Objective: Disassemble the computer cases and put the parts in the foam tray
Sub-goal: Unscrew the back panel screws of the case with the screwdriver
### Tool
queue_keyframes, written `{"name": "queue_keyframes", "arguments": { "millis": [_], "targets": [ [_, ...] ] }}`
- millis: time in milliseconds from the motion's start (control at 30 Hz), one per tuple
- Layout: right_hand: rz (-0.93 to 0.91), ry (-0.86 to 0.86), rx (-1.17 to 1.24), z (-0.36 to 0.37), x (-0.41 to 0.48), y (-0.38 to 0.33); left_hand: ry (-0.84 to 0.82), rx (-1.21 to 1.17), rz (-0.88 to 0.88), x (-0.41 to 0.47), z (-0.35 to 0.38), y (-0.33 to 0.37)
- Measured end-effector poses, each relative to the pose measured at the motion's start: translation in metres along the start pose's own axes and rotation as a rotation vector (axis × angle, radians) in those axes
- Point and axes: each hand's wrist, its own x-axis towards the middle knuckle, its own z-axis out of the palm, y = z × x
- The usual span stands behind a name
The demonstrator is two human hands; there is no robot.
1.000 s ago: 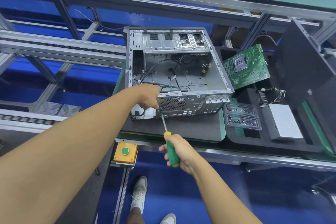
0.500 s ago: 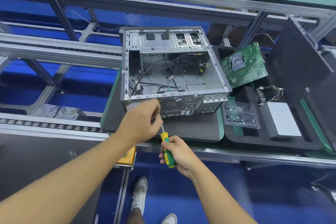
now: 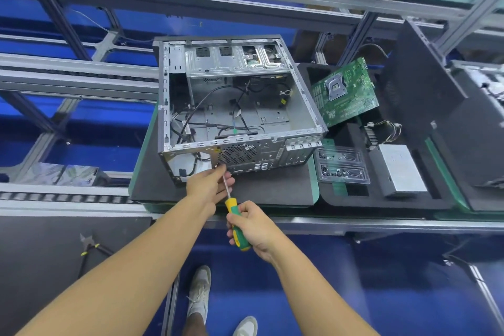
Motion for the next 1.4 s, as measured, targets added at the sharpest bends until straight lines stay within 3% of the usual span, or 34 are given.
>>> {"name": "queue_keyframes", "arguments": {
  "millis": [233, 333, 433, 533, 667, 800, 967, 1167, 1300, 1400],
  "targets": [
    [0.052, 0.015, -0.231, -0.048, -0.020, -0.004, 0.002, 0.002, 0.119, -0.008, 0.008, -0.016],
    [0.051, 0.084, -0.185, -0.094, -0.037, -0.003, -0.036, 0.265, 0.119, -0.018, 0.029, -0.041],
    [0.015, 0.254, -0.060, -0.139, -0.053, -0.004, -0.307, 0.604, 0.140, -0.027, 0.071, -0.060],
    [-0.035, 0.455, 0.078, -0.176, -0.067, -0.005, -0.476, 0.887, 0.308, -0.026, 0.133, -0.061],
    [-0.055, 0.650, 0.234, -0.210, -0.086, -0.011, -0.507, 1.083, 0.492, -0.015, 0.219, -0.058],
    [-0.061, 0.712, 0.309, -0.229, -0.104, -0.013, -0.510, 1.263, 0.564, 0.005, 0.273, -0.071],
    [-0.052, 0.748, 0.316, -0.237, -0.115, -0.011, -0.466, 1.571, 0.651, 0.009, 0.288, -0.081],
    [-0.168, 0.636, 0.394, -0.216, -0.095, -0.024, -0.667, 1.357, 0.850, -0.017, 0.267, -0.058],
    [-0.248, 0.468, 0.557, -0.183, -0.072, -0.028, -0.757, 1.342, 1.181, -0.032, 0.240, -0.006],
    [-0.265, 0.373, 0.592, -0.153, -0.060, -0.025, -0.710, 1.390, 1.462, -0.041, 0.210, 0.039]
  ]
}}
